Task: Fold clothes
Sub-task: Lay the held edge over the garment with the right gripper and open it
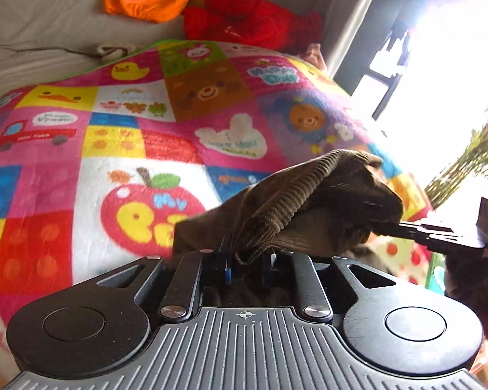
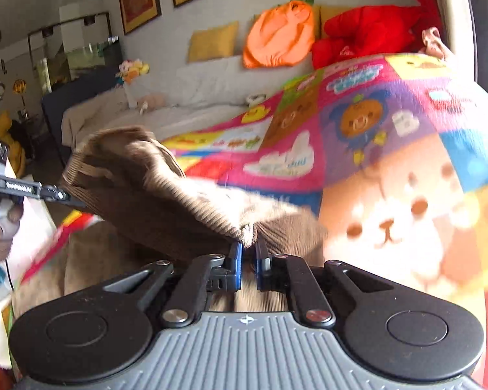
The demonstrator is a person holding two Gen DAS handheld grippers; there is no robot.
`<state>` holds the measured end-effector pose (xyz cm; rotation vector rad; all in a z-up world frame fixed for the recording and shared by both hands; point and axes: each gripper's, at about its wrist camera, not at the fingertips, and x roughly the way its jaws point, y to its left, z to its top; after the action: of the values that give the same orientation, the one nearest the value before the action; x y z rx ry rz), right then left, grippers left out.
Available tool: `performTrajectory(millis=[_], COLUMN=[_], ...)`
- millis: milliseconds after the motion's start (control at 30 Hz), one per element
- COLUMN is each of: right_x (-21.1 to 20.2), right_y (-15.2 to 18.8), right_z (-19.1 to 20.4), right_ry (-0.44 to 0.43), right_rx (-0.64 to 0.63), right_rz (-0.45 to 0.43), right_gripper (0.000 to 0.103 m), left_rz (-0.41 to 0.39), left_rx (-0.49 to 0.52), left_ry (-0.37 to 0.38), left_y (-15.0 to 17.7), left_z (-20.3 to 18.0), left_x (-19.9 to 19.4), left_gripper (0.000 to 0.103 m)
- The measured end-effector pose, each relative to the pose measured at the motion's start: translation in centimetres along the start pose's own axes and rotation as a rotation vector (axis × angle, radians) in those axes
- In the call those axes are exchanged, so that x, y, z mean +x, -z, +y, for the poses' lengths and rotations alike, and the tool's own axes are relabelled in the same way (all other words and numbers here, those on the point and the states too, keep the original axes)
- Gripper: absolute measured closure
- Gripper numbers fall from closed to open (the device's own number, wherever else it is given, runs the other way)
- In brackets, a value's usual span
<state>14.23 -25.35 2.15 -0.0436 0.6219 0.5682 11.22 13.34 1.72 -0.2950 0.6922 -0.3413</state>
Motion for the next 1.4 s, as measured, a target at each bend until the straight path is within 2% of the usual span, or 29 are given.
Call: performTrajectory(millis=[100,233,300,367,467,567,633,700,733,900,1067,1233,1400], right_x=[-0.2,-1.3,-2.2,-3.8,-6.6,-9.3,-10.8,-12.2,-12.8,-13.6,-11.3,-11.4,-13.1], right_y=[3.1,5.7,6.6,7.4,8.4,9.5,10.7,11.9,12.6,15.4,16.5,15.2,16.6], right_z=[0.4,1.0,1.3,1.5,1.3,0.8,1.1,1.7,2.1,5.2,6.7,6.9,5.1], right_ry=[0.022,0.052,0.059,0.08,0.127,0.171,0.201,0.231,0.246,0.364,0.456,0.556,0.642], right_rx=[-0.004,-0.031,-0.03,-0.024,0.015,0.063,0.06,0.038,0.019,-0.189,-0.291,-0.2,-0.088], right_rz=[0.059,0.077,0.067,0.042,-0.004,-0.039,-0.044,-0.035,-0.026,0.025,0.018,-0.143,-0.128], right_gripper=[0.095,0.093,0.087,0.072,0.061,0.059,0.057,0.05,0.047,0.044,0.044,0.045,0.046], left_rz=[0.05,0.051,0.025,-0.002,-0.026,-0.014,-0.007,-0.004,0.0,0.024,0.009,0.015,0.01], left_rx=[-0.026,-0.004,0.011,0.029,0.072,0.085,0.046,-0.007,-0.038,-0.162,-0.247,-0.268,-0.241], left_ry=[-0.018,-0.059,-0.055,-0.046,0.02,0.06,0.07,0.078,0.076,0.056,0.065,0.053,0.029], left_y=[2.6,4.6,5.2,5.6,6.3,7.4,8.1,8.6,8.8,9.4,9.3,9.8,10.6], left_z=[0.4,0.3,-0.3,-1.1,-3.0,-4.2,-4.0,-3.4,-3.0,-0.8,0.6,1.2,1.2], left_x=[-1.0,-3.1,-4.4,-5.6,-6.2,-5.4,-4.4,-3.4,-3.0,-1.8,-2.7,-4.0,-5.5], left_gripper=[0.076,0.053,0.048,0.04,0.026,0.022,0.022,0.022,0.021,0.019,0.014,0.014,0.015])
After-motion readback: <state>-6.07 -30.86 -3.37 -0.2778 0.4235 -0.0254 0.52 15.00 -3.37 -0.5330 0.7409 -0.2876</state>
